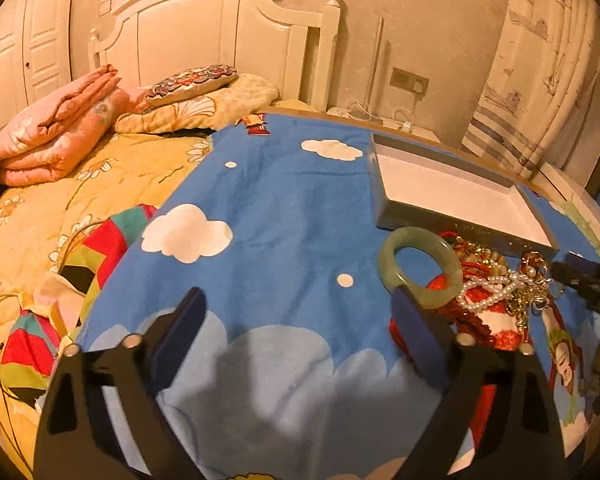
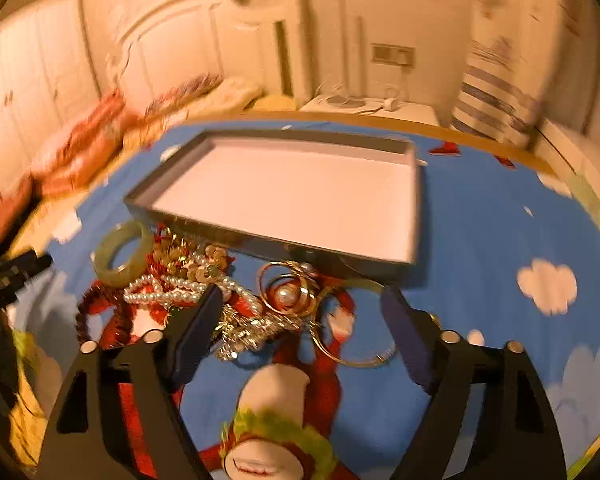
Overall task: Organize jewelry
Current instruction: 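Grasp the green jade bangle with left tool while right tool grasps the gold bangle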
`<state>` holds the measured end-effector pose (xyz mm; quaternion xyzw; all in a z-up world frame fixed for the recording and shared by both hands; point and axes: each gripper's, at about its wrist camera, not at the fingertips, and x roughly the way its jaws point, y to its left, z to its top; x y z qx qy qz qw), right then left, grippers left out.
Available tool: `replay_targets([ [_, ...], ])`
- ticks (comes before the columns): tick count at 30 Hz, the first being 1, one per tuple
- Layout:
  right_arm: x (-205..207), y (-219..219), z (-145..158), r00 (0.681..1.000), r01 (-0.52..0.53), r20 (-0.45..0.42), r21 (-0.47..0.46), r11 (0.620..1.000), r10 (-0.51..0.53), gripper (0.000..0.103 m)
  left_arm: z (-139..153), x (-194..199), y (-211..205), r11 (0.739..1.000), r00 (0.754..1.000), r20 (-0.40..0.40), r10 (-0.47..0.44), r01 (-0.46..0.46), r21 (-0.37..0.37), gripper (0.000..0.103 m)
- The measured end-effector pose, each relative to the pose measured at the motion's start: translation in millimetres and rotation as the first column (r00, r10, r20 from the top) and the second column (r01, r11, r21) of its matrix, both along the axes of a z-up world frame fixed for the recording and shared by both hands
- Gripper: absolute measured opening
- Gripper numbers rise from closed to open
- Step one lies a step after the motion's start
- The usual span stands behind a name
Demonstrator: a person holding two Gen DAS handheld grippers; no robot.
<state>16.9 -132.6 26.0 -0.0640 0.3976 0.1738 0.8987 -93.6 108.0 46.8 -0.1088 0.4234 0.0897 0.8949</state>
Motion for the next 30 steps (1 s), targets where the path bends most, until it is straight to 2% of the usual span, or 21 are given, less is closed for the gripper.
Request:
replay_targets([
  [4,17.4,8.6,-14.6,0.998,0.010,-0.063,-0.030,0.999,-0.012,0.048,2.1,5.8,-11.0,0.999,0.999,-0.031,-0.020,0.019,-0.030,0.073],
  [6,18.9,7.7,-18.9,0.998,0.013,-0.056,-0.029,0.999,-0.015,0.038,4.2,13.0,-17.3,0.998,0.998,-0.033,-0.053,0.052,-0.040,0.073],
  [7,17.0,7.4,-18.7,0.999,0.010,-0.047,-0.028,1.000,-0.012,0.038,5.8,15.2,-21.5,0.998,0.998,-0.024,-0.065,0.065,-0.024,0.073],
  [8,13.4,5.2,-17.4,0.999,0.025,-0.031,-0.031,0.999,-0.026,0.016,6.9,20.1,-24.8,0.997,0.996,-0.023,-0.081,0.081,-0.018,0.074],
  [9,11.7,1.8,-16.1,0.999,0.031,-0.026,-0.018,0.999,-0.031,0.012,6.3,24.8,-28.7,0.995,0.995,-0.021,-0.094,0.094,-0.016,0.074],
  [13,2.4,-20.4,-11.1,0.998,0.055,-0.014,0.060,0.997,-0.054,0.008,-2.7,54.8,-48.0,0.987,0.987,-0.039,-0.159,0.158,-0.017,0.075],
  [16,-5.2,-31.8,-3.6,0.997,0.076,0.011,0.088,0.993,-0.077,0.007,-15.6,81.8,-53.8,0.988,0.984,-0.095,-0.153,0.150,-0.034,0.073],
  [17,-9.0,-37.5,0.8,0.996,0.083,0.025,0.102,0.991,-0.086,0.007,-20.4,89.7,-54.8,0.989,0.982,-0.122,-0.146,0.142,-0.037,0.058],
  [18,-11.2,-42.2,4.0,0.995,0.084,0.034,0.116,0.990,-0.089,0.007,-27.4,99.2,-56.0,0.988,0.977,-0.153,-0.150,0.144,-0.048,0.047],
  [19,-15.2,-47.8,8.0,0.994,0.092,0.050,0.126,0.988,-0.099,0.007,-33.1,104.6,-56.5,0.988,0.973,-0.177,-0.152,0.146,-0.046,0.030],
  [22,-24.3,-55.6,14.9,0.991,0.103,0.070,0.152,0.983,-0.115,0.007,-34.2,112.7,-67.6,0.979,0.970,-0.188,-0.157,0.177,0.096,0.014],
  [26,-29.8,-66.6,18.1,0.990,0.093,0.080,0.210,0.973,-0.112,0.007,-24.9,99.4,-62.9,0.981,0.978,-0.107,-0.181,0.188,0.052,0.012],
  [30,-31.2,-69.3,17.3,0.991,0.088,0.080,0.223,0.971,-0.108,0.007,-12.3,79.5,-56.9,0.985,0.985,-0.024,-0.172,0.172,-0.021,0.012],
])
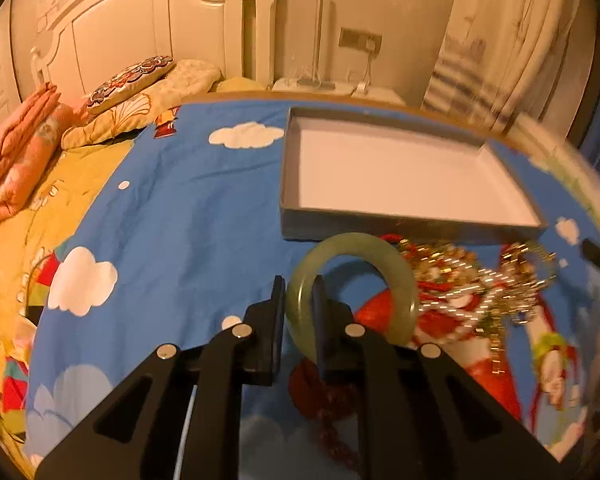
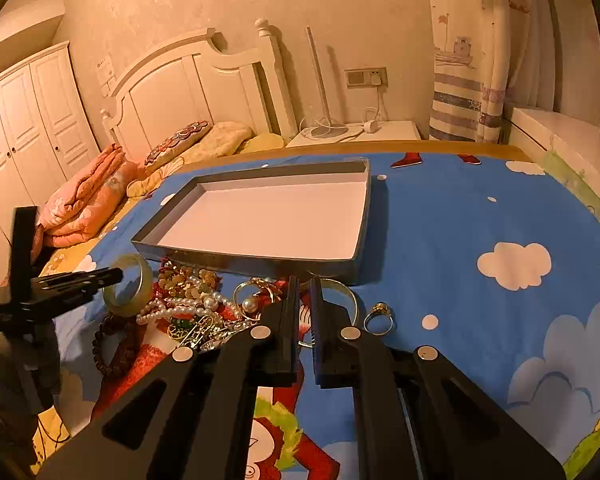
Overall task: Organize jewelry
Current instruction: 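Grasp the green jade bangle with left tool while right tool grasps the gold bangle, then carry both bangles into the grey tray and open both tools to release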
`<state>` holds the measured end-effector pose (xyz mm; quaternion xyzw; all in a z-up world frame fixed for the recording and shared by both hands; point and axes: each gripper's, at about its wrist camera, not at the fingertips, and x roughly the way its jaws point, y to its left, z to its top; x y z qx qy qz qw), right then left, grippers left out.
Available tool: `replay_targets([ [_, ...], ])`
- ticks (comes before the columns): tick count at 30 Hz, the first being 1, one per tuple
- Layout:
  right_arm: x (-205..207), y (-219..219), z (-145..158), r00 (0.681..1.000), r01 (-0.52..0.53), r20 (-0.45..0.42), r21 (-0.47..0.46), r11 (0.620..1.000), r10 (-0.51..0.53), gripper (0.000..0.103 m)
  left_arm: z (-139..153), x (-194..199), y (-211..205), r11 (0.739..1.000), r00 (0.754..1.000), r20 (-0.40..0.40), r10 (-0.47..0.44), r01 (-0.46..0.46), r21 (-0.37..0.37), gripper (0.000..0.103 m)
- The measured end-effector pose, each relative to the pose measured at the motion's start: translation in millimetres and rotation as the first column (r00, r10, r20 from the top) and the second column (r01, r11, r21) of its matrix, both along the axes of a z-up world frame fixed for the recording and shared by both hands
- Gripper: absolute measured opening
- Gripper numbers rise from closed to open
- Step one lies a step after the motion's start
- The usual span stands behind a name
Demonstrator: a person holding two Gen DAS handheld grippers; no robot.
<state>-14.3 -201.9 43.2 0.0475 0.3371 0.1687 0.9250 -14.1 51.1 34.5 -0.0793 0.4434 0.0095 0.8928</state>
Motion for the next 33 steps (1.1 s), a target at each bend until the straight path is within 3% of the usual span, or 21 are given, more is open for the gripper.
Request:
replay_targets([
  [2,0.5,0.7,0.5,1.000,-0.006,-0.002,0.005,1.000,0.006,0.007,10.7,-7.5,3.5,0.999,0.999,0.032,-0.004,0.005,-0.033,0.012],
  [8,4.0,-4.3,-8.3,0.998,0.010,-0.062,0.011,1.000,-0.009,0.011,53.6,-12.2,1.7,1.000,0.991,0.132,-0.013,0.016,-0.025,0.012],
  [10,5.5,-6.8,-14.3,0.996,0.027,-0.086,-0.014,1.000,-0.028,0.027,64.3,-3.1,0.1,1.000,0.988,0.156,-0.019,0.022,-0.016,0.013],
  [12,5.2,-10.9,-20.1,0.994,0.052,-0.098,-0.035,0.998,-0.056,0.078,69.6,8.0,-2.6,1.000,0.986,0.165,-0.021,0.022,-0.009,0.013],
  [13,5.3,-12.3,-20.9,0.993,0.065,-0.094,-0.046,0.997,-0.069,0.080,71.0,14.4,-3.6,1.000,0.986,0.168,-0.020,0.023,-0.013,0.013],
  [16,11.2,-10.9,-23.9,0.992,0.070,-0.100,-0.123,0.990,-0.083,0.072,72.2,32.6,-8.4,0.999,0.986,0.167,-0.026,0.033,-0.040,0.013],
  [21,38.7,-8.3,-32.0,0.984,0.072,-0.144,-0.191,0.979,-0.101,0.045,70.3,58.8,-26.2,0.998,0.986,0.158,-0.049,0.056,-0.040,0.013],
  [24,50.6,3.6,-34.5,0.989,0.020,-0.139,-0.251,0.968,-0.056,0.035,67.0,67.6,-35.0,0.997,0.986,0.152,-0.062,0.068,-0.033,0.013],
  [26,58.4,17.6,-42.7,0.986,-0.039,-0.165,-0.339,0.940,-0.019,0.027,64.6,74.2,-39.9,0.997,0.987,0.148,-0.068,0.074,-0.035,0.013],
  [27,58.6,22.0,-42.6,0.988,-0.056,-0.153,-0.363,0.930,-0.001,0.014,63.1,77.1,-41.9,0.996,0.987,0.145,-0.070,0.076,-0.035,0.013],
  [29,55.1,24.8,-40.3,0.987,-0.100,-0.156,-0.367,0.925,0.045,0.005,61.2,83.2,-42.6,0.996,0.987,0.141,-0.071,0.077,-0.037,0.013],
  [33,34.5,9.5,-16.1,0.996,-0.067,-0.068,-0.296,0.953,0.049,0.005,62.9,88.1,-41.5,0.996,0.986,0.148,-0.074,0.079,-0.031,0.013],
])
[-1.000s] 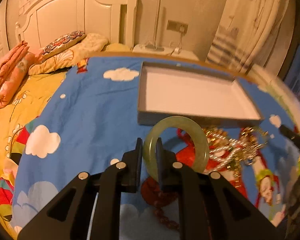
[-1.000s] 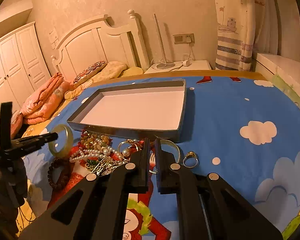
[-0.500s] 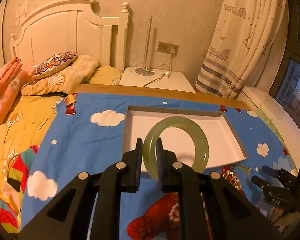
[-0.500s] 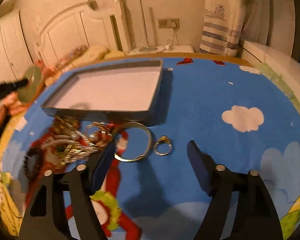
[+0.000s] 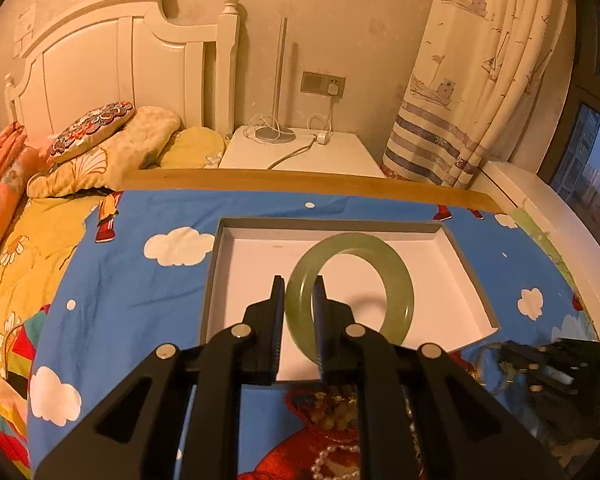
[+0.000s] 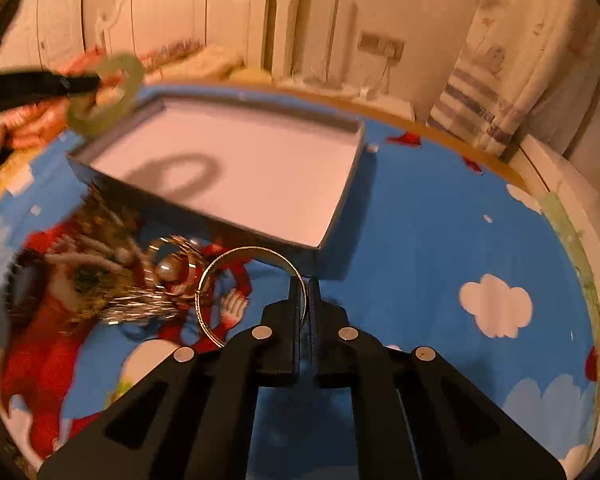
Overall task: Organize jewelry
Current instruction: 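Carry both bangles into the grey tray and open both tools to release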
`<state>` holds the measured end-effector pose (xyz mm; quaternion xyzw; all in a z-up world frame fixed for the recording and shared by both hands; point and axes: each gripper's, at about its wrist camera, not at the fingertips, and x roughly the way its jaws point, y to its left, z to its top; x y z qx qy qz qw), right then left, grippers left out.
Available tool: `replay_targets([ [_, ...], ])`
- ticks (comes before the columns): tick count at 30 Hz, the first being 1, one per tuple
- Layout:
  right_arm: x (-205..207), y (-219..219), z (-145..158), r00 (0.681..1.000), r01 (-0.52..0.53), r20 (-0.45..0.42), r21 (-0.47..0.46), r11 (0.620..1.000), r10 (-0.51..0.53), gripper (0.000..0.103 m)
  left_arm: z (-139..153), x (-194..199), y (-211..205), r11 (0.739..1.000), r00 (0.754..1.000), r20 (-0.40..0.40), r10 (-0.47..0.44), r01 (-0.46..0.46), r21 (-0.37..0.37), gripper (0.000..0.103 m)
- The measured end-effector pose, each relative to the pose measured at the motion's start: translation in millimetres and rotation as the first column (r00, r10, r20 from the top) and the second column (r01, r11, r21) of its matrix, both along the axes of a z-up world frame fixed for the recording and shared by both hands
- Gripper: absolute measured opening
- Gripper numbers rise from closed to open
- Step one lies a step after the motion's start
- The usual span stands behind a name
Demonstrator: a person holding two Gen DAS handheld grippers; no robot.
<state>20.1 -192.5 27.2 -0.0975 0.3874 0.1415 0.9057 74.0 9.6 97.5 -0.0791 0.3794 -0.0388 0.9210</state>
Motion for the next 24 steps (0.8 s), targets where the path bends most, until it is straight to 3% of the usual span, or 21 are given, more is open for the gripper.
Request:
replay_targets([
  [4,-2.4,-4.5,35.0,0.995,0.008,0.097,0.055,0.998,-0.013,0.005,-2.9,8.2,4.3,1.000,1.000,0.001,-0.002,0.002,-0.005,0.013],
  [7,26.4,11.8,42.4,0.994,-0.004,0.110,0.018,1.000,0.002,0.005,-10.8,18.9,7.7,1.000,1.000,-0.025,0.007,-0.007,-0.019,0.013],
  [13,108.0,56.3,19.2,0.999,-0.029,0.013,-0.026,0.999,0.030,0.005,-34.9,49.6,12.1,0.999,0.993,-0.113,0.026,-0.030,-0.040,0.013],
  [20,162.6,79.8,-7.8,0.994,0.007,-0.106,-0.050,0.999,-0.013,0.008,-56.6,93.3,13.9,0.999,0.981,-0.191,0.043,-0.045,-0.010,0.015],
  [22,163.4,77.0,-10.1,0.991,0.021,-0.130,-0.037,0.999,-0.025,0.019,-62.0,99.1,18.7,0.998,0.978,-0.201,0.063,-0.066,-0.007,0.015],
  [24,151.8,69.9,-2.3,0.994,0.034,-0.106,0.002,0.999,-0.034,0.042,-58.5,92.9,27.4,0.996,0.978,-0.193,0.076,-0.084,-0.035,0.017],
])
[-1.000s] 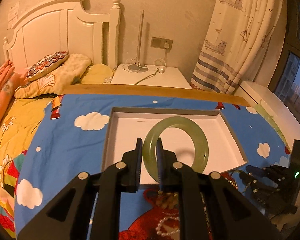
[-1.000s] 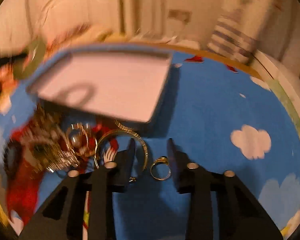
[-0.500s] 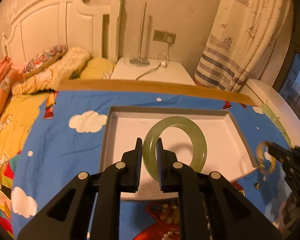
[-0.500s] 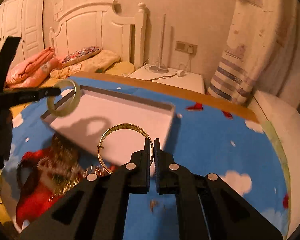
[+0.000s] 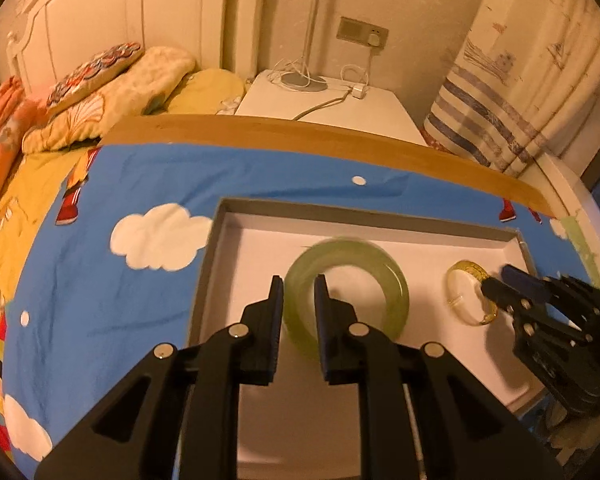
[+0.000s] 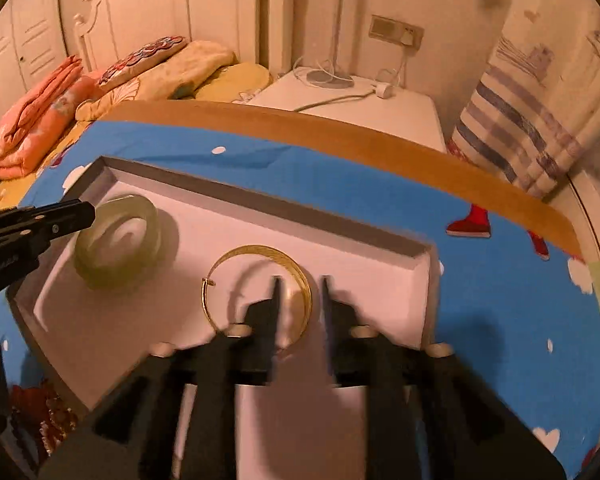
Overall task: Organize jewelry
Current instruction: 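Carry both bangles into the grey tray and open both tools to release, then grasp the dark red bead bracelet with left tool while right tool grasps the pearl-topped ring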
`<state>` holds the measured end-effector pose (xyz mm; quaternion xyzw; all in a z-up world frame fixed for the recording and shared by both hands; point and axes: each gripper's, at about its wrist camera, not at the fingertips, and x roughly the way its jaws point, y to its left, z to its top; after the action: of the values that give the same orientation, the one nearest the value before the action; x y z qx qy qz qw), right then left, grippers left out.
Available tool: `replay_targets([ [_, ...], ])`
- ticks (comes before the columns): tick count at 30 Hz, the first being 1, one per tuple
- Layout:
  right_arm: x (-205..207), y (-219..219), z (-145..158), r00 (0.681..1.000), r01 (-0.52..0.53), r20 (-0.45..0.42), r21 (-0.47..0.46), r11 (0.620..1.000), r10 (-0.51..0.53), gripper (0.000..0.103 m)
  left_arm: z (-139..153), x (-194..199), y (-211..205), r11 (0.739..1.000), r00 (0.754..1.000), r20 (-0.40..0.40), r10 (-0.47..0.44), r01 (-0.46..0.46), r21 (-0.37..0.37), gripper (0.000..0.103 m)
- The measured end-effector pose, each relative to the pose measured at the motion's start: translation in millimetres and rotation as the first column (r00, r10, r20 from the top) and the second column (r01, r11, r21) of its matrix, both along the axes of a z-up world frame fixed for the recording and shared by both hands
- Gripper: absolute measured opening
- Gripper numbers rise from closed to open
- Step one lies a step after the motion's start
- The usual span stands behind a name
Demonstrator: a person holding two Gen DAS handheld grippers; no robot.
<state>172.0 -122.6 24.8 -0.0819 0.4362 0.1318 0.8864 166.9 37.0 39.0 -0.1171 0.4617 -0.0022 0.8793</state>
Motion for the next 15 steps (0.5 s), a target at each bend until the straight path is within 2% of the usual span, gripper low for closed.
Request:
replay_targets([
  [1,-9.6,-5.1,6.9,1.000,0.005,0.027,0.020,1.000,-0.006,0.047,3.2,-6.2,4.0,1.000,1.000,0.019,0.004,-0.004,-0.010,0.028],
  [2,-23.8,-13.0,16.6,0.997,0.015,0.070,0.039,0.999,-0.017,0.059,9.1,-15.7,9.2,1.000,0.999,0.051,0.011,-0.011,-0.018,0.042],
  [3,-39.8,-21.0,26.8,0.992,0.023,0.123,0.057,0.998,-0.030,0.071,16.1,-26.3,14.5,1.000,0.996,0.085,0.024,-0.023,-0.017,0.050],
  [4,-52.0,-25.7,33.8,0.986,0.028,0.163,0.072,0.997,-0.039,0.075,26.4,-42.8,21.2,0.999,0.990,0.135,0.048,-0.047,-0.004,0.064],
  [5,-76.2,-36.4,45.9,0.970,0.026,0.236,0.110,0.994,-0.052,0.079,34.7,-57.8,26.1,0.998,0.982,0.175,0.066,-0.068,0.008,0.073],
  [6,-92.9,-43.5,53.7,0.957,0.016,0.285,0.140,0.990,-0.056,0.087,40.7,-68.7,28.2,0.997,0.977,0.201,0.075,-0.080,0.013,0.076],
  [7,-110.3,-50.2,60.0,0.940,-0.001,0.337,0.169,0.986,-0.057,0.088,47.2,-87.0,32.0,0.996,0.967,0.240,0.082,-0.091,0.024,0.083],
  [8,-132.4,-56.8,65.0,0.919,-0.026,0.392,0.189,0.982,-0.052,0.097,51.3,-101.9,34.1,0.995,0.960,0.267,0.081,-0.093,0.032,0.092],
  [10,-155.7,-63.7,64.7,0.897,-0.008,0.435,0.179,0.984,-0.072,0.099,57.5,-132.9,35.2,0.993,0.944,0.321,0.080,-0.105,0.062,0.101],
  [11,-164.4,-65.8,59.1,0.896,0.041,0.432,0.161,0.986,-0.107,0.099,57.7,-146.8,35.3,0.990,0.936,0.343,0.085,-0.117,0.075,0.101],
  [13,-170.0,-72.1,44.7,0.915,0.088,0.379,0.154,0.984,-0.141,0.099,52.9,-174.7,36.4,0.988,0.925,0.369,0.093,-0.132,0.081,0.101],
  [15,-172.6,-79.7,26.2,0.942,0.105,0.297,0.177,0.978,-0.155,0.099,40.0,-197.4,39.1,0.993,0.937,0.337,0.087,-0.109,0.047,0.101],
])
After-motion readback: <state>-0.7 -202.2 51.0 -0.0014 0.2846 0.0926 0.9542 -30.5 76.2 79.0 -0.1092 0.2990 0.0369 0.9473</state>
